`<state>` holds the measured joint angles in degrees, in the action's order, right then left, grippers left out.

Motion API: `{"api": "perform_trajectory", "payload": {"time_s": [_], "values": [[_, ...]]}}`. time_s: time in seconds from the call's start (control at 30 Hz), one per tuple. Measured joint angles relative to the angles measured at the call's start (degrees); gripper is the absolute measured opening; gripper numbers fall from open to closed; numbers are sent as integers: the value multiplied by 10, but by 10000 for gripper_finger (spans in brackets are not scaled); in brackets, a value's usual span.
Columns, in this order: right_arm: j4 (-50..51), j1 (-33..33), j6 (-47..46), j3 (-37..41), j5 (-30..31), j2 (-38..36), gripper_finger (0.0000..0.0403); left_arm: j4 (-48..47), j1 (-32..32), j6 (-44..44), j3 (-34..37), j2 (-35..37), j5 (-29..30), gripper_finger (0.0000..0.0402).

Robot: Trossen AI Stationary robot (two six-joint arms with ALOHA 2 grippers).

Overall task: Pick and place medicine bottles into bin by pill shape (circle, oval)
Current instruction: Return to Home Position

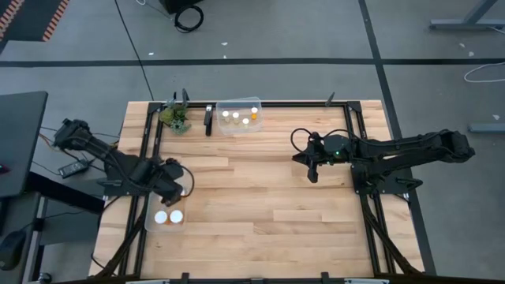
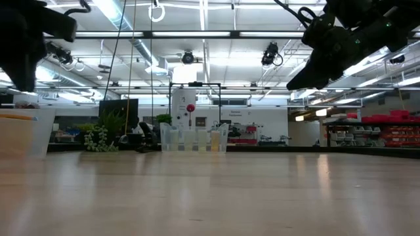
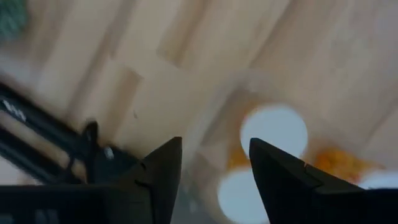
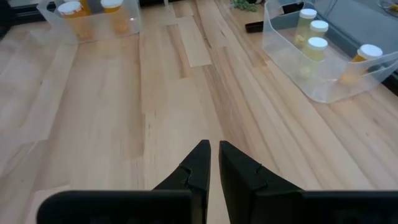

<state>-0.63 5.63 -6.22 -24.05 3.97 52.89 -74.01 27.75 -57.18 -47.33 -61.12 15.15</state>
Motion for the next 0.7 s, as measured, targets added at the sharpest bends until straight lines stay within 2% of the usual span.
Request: {"api": "perform_trajectory", "payload": {"time_s": [0.07,0.23,0.4,0.7], "values": [[-3,1,6,0,-3,0,41,15,-17,26,0,0,26,191],[-16,26,14,0,-59,0,41,82,-52,115,0,0,72,176],[-34,52,38,0,-101,0,41,179,-85,227,0,0,122,166],[-35,93,83,0,-154,-47,41,350,-120,418,0,0,153,127]]}}
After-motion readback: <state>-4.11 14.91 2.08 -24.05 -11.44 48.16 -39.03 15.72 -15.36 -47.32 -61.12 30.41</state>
